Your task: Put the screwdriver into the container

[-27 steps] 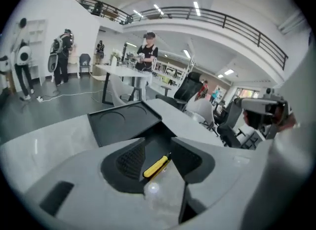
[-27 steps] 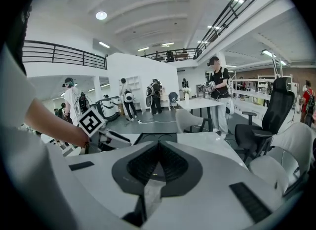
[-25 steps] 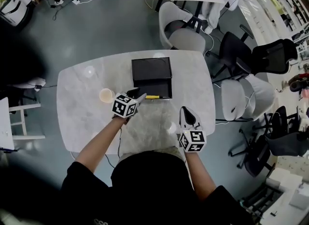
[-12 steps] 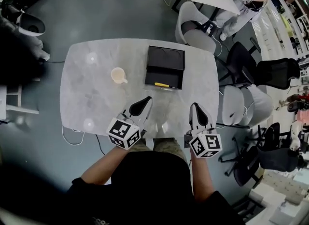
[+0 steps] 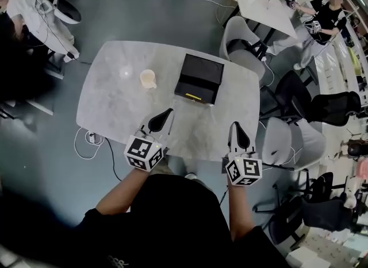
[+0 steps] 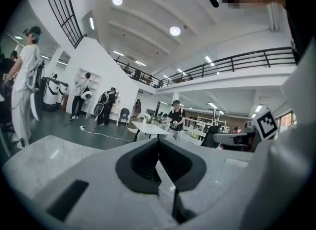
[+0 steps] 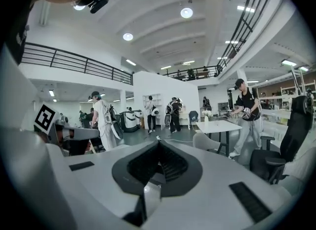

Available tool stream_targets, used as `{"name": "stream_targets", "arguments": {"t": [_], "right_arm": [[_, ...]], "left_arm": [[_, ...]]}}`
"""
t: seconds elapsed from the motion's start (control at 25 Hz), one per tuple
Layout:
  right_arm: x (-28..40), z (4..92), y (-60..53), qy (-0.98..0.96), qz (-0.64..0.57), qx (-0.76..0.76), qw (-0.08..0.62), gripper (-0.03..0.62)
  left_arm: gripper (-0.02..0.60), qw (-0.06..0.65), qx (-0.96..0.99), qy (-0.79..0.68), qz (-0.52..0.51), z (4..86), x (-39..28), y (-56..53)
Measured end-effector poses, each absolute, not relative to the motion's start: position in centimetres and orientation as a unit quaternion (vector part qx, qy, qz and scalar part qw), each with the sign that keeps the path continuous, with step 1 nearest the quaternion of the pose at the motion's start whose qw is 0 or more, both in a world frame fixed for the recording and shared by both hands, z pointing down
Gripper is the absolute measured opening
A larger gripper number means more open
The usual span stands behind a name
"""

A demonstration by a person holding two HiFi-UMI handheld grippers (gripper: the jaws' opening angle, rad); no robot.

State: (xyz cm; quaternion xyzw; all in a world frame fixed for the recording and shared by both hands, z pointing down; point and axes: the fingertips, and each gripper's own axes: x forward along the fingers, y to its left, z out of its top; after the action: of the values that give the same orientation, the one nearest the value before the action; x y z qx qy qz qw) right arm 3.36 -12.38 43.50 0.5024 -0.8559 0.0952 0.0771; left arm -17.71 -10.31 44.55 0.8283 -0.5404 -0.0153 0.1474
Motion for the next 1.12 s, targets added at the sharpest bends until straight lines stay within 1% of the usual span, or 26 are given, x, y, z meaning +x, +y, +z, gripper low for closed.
{"name": "stream_targets", "arguments": {"t": [0.24,0.36,0.48,0.76,1.12], "right_arm": [[10.7,44.0,-6.7,-0.854,0.087,0.507,0.085,0.012],[12.7,44.4,-5.2,-0.853,0.088,0.507,0.085,0.012],[13.9,43.6,-4.3,-0.856,0.075,0.506,0.080,0.012],[15.9,42.6,-2.3,-0.865,0.059,0.494,0.070,0.011],[16.7,42.6,-0.5,-0.871,0.055,0.483,0.069,0.012]], "left_arm": [[0.017,0.133,0.839,-0.527,-0.001,44.7,-10.2,-4.9],[0.017,0.141,0.832,-0.537,-0.002,45.1,-8.1,-3.3],[0.017,0.147,0.832,-0.535,-0.001,45.2,-6.2,-2.2],[0.017,0.132,0.837,-0.532,0.004,43.9,-2.6,-1.0],[0.017,0.139,0.828,-0.543,0.015,44.6,-1.5,0.8]]}}
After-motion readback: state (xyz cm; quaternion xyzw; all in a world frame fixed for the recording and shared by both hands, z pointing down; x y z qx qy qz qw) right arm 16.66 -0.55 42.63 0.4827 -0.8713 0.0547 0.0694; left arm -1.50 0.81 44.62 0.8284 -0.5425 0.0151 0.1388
